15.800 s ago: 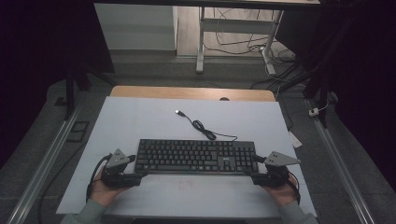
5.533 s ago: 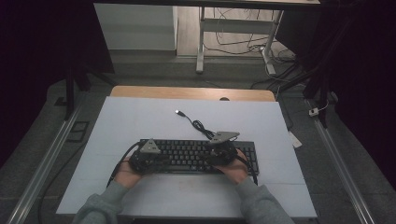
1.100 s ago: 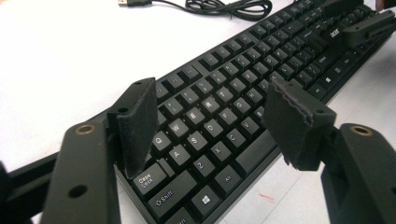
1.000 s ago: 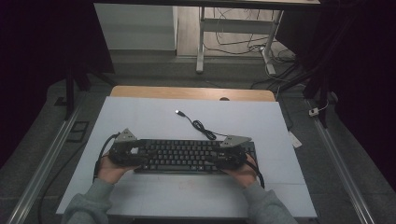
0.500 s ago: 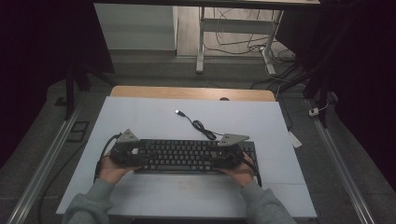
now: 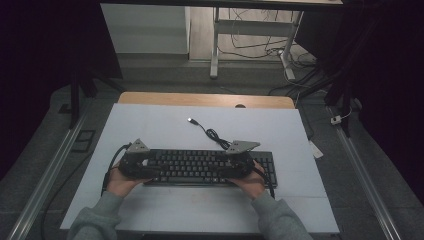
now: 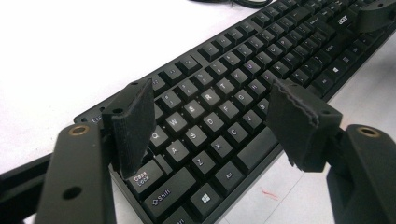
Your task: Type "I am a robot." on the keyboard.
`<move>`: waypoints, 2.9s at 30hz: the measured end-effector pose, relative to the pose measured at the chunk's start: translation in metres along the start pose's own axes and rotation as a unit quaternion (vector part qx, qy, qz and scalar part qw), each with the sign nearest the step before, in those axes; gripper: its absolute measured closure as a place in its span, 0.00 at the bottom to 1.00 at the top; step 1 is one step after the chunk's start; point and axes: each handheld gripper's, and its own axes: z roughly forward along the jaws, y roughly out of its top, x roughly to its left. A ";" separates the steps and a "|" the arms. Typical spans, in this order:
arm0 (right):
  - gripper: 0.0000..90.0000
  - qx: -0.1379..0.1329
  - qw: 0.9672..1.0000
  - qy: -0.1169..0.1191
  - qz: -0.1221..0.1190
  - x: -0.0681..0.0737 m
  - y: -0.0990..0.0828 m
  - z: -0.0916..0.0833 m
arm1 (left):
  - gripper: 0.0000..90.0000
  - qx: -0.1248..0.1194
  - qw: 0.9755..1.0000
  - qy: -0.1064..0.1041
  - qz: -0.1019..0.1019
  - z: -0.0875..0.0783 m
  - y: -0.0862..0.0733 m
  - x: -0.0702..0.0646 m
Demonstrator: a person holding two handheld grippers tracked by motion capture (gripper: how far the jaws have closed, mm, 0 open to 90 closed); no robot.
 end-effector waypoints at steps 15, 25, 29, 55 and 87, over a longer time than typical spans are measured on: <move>0.69 0.023 1.000 0.016 0.000 0.007 0.009 0.015 | 0.35 0.006 1.000 0.001 -0.001 0.003 -0.001 -0.001; 0.99 0.057 0.998 0.030 -0.011 0.012 0.009 0.028 | 0.35 0.009 1.000 0.001 0.001 0.005 -0.002 -0.001; 1.00 0.068 0.997 0.037 -0.012 0.015 0.009 0.035 | 0.35 0.010 1.000 0.000 0.002 0.006 -0.002 -0.001; 1.00 0.098 0.994 0.032 -0.035 0.023 0.005 0.064 | 0.35 0.012 1.000 0.002 0.001 0.007 -0.003 0.000; 0.98 0.036 0.999 0.000 -0.009 0.003 0.003 0.022 | 0.35 0.004 1.000 0.009 -0.002 0.002 -0.004 0.002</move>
